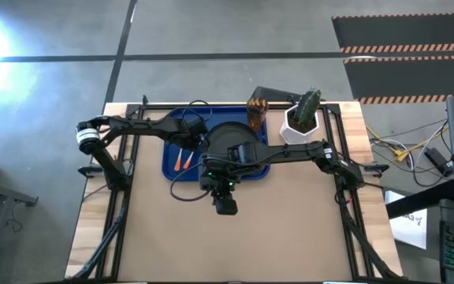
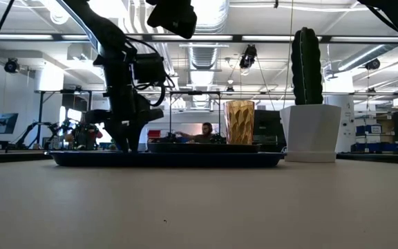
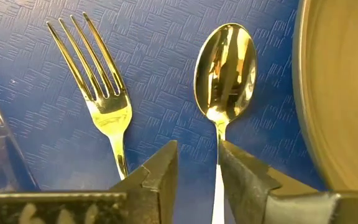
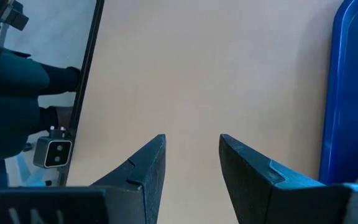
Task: Pick and place plate/cup/fork/spoon on tray
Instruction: Adjust the orange spoon on the blue tray
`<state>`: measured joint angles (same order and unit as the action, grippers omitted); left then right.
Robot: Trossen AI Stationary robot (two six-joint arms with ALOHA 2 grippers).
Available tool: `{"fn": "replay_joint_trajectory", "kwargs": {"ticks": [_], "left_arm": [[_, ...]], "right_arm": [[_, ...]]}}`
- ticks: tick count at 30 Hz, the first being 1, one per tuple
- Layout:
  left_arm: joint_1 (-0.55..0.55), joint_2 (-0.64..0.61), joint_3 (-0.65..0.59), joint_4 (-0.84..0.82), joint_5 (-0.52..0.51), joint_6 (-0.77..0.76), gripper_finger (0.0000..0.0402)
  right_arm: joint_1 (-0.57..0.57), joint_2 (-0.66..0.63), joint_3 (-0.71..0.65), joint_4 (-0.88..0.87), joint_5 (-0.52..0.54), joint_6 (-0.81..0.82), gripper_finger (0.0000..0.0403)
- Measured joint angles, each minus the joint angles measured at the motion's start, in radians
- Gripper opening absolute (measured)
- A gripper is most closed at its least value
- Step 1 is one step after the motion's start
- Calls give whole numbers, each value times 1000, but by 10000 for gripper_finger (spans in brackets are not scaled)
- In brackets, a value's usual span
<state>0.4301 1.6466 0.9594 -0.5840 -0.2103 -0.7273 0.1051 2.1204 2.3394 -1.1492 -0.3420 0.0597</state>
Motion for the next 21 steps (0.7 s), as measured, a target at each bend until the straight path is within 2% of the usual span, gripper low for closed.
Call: {"fn": "replay_joint_trajectory", "kwargs": {"ticks": [6,11,14,19,21], "left_arm": [[0,-18,6,-1,8,0,113],[0,-103,1,-23,10,14,113],[0,-179,3,-82,8,51,113],[0,-352,-2,-124,7,58,113],[0,-428,-2,-130,7,62,113]], "right_arm": [[0,0,0,0,0,-1,139],[0,0,0,0,2,-9,139],[0,0,0,1,9,-9,139],[0,3,0,3,144,-13,139],[-4,5,0,2,159,-21,139]]}}
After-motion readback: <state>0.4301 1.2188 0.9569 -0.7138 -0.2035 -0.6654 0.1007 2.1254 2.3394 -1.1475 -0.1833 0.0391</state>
